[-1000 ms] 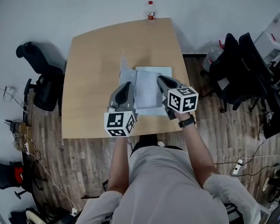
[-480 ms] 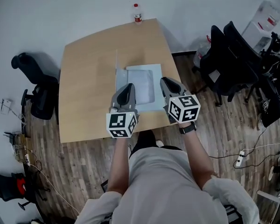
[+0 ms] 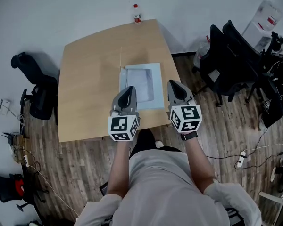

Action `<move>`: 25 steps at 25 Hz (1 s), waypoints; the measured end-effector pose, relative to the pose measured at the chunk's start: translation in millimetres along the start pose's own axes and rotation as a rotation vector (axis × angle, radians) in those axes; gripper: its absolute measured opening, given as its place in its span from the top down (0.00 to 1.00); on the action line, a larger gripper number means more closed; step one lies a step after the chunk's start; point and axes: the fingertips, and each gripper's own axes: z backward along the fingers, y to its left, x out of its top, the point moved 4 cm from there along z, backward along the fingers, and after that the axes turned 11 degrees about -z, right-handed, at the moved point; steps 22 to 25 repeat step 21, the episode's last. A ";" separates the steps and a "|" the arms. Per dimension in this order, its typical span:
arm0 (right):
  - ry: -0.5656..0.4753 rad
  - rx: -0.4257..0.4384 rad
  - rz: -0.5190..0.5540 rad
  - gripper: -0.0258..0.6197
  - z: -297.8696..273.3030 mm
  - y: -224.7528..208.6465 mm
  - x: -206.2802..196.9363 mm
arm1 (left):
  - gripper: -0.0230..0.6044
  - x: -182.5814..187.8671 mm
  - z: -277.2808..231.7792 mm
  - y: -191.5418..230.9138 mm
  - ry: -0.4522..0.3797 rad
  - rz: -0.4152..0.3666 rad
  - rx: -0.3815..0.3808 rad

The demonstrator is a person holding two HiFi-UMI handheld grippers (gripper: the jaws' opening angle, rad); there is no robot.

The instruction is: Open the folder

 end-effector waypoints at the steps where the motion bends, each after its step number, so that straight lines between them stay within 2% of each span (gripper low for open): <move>1: -0.003 -0.002 0.002 0.93 1.5 -0.4 -0.3 | 0.95 -0.9 0.0 -1.3 0.002 -0.001 -0.001; 25: -0.009 0.004 0.015 0.93 7.8 -2.8 -3.2 | 0.95 1.4 -4.6 -16.2 0.008 -0.033 -0.037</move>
